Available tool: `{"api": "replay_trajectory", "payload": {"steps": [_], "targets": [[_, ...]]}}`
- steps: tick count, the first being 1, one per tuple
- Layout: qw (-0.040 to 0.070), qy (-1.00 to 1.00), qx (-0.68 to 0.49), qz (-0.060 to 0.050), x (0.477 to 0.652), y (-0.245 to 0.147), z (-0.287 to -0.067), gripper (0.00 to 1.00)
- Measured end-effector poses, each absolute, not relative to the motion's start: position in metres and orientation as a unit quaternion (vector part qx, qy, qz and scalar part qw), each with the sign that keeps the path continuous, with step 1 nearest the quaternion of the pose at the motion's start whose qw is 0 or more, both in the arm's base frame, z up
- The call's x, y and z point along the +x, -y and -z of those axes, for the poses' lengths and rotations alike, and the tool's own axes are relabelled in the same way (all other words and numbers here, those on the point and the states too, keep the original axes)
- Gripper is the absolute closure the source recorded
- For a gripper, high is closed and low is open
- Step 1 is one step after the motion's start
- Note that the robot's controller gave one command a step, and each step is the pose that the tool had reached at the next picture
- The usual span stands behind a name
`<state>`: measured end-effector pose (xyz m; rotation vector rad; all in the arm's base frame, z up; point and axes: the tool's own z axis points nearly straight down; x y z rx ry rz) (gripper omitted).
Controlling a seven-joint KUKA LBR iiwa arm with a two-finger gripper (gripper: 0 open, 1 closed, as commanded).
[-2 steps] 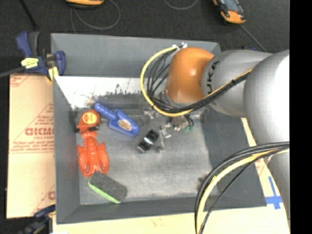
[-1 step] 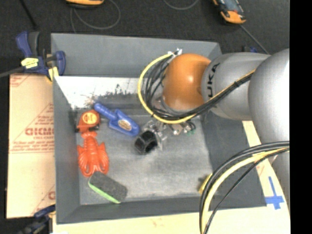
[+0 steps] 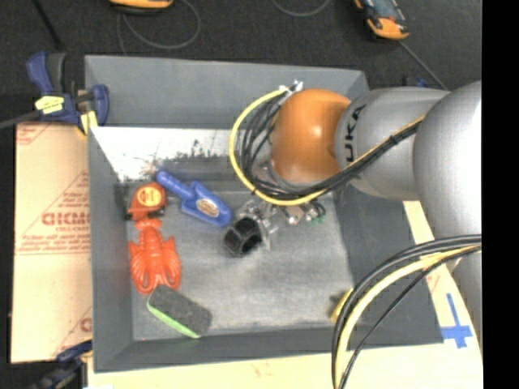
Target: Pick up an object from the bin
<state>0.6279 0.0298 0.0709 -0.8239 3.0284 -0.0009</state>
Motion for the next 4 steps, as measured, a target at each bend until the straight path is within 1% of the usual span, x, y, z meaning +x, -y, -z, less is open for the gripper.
{"api": "replay_trajectory", "payload": {"steps": [1, 2, 3, 4], "targets": [[-0.001, -0.962, -0.274, 0.000, 0.615, -0.027, -0.086, 1.00], [0.000, -0.955, -0.298, 0.001, 0.603, -0.034, -0.101, 1.00], [0.002, -0.953, -0.302, 0.000, 0.610, -0.029, -0.163, 1.00], [0.002, -0.953, -0.302, 0.000, 0.610, -0.029, -0.163, 1.00]]}}
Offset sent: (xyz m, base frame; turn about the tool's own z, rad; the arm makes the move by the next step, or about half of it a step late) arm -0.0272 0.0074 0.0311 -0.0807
